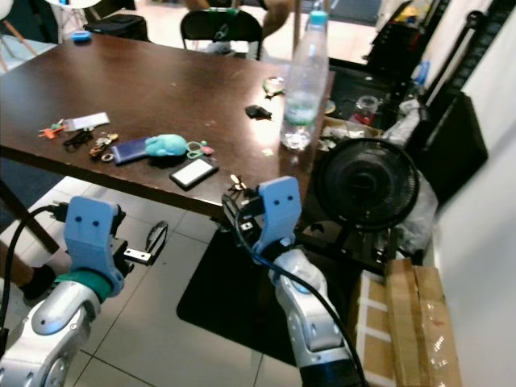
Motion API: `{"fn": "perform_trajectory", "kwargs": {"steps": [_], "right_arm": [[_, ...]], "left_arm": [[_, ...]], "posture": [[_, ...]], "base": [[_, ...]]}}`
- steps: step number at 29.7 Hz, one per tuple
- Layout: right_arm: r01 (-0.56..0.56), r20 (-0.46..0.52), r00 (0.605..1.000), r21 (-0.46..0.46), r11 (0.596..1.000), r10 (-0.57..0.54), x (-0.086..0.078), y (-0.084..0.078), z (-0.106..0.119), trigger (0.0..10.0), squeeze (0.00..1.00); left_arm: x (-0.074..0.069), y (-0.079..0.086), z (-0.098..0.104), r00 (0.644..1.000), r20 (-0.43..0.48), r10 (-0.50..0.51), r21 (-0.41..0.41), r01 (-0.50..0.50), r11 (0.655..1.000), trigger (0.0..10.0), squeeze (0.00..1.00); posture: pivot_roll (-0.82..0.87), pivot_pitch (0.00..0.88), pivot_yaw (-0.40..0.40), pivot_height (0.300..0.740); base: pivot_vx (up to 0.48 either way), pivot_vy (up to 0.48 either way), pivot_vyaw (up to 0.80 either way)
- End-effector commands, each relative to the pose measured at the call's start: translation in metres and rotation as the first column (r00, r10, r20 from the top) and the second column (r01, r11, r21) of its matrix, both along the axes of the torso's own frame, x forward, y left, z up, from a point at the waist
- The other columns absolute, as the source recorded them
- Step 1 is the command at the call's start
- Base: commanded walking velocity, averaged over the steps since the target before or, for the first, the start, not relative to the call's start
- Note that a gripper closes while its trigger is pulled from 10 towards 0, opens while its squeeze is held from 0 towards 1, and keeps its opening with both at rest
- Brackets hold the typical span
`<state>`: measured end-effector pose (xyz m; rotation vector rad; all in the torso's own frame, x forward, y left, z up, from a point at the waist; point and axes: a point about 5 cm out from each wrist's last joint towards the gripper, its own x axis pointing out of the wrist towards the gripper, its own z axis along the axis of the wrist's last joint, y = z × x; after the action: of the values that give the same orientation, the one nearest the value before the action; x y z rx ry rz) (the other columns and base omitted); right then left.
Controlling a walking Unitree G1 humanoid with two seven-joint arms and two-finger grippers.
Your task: Hang keys on a hook
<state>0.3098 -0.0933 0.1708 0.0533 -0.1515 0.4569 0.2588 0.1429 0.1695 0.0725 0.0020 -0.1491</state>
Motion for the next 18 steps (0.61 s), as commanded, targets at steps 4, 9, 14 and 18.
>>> {"fn": "perform_trajectory", "kwargs": {"steps": [4,9,14,18], "right_arm": [[-0.011,-0.017,1.000,0.001,1.000,0.011,-0.0013,0.0036,-0.0054,10.0,0.00],[-0.014,-0.017,1.000,-0.003,1.000,0.014,-0.0012,0.0040,-0.0062,10.0,0.00],[-0.016,-0.017,1.000,-0.005,1.000,0.016,-0.0015,0.0044,-0.0069,10.0,0.00],[-0.016,-0.017,1.000,-0.006,1.000,0.016,-0.0015,0.0044,-0.0071,10.0,0.00]], "left_arm": [[-0.0011,0.0023,-0.0031,1.000,-0.017,0.007,0.008,-0.006,1.000,10.0,0.00],[-0.0012,0.0021,-0.0034,1.000,-0.016,0.006,0.007,-0.006,1.000,10.0,0.00],[-0.0013,0.0021,-0.0036,1.000,-0.017,0.004,0.004,-0.004,1.000,10.0,0.00],[-0.0012,0.0020,-0.0036,1.000,-0.017,0.003,0.004,-0.003,1.000,10.0,0.00]], "posture": [[-0.01,0.086,0.062,0.740],[-0.01,0.083,0.060,0.740],[-0.01,0.080,0.061,0.740],[-0.01,0.078,0.061,0.740]], "base": [[0.000,0.480,0.00],[0.000,0.453,0.00],[0.000,0.409,0.00],[0.000,0.411,0.00]]}}
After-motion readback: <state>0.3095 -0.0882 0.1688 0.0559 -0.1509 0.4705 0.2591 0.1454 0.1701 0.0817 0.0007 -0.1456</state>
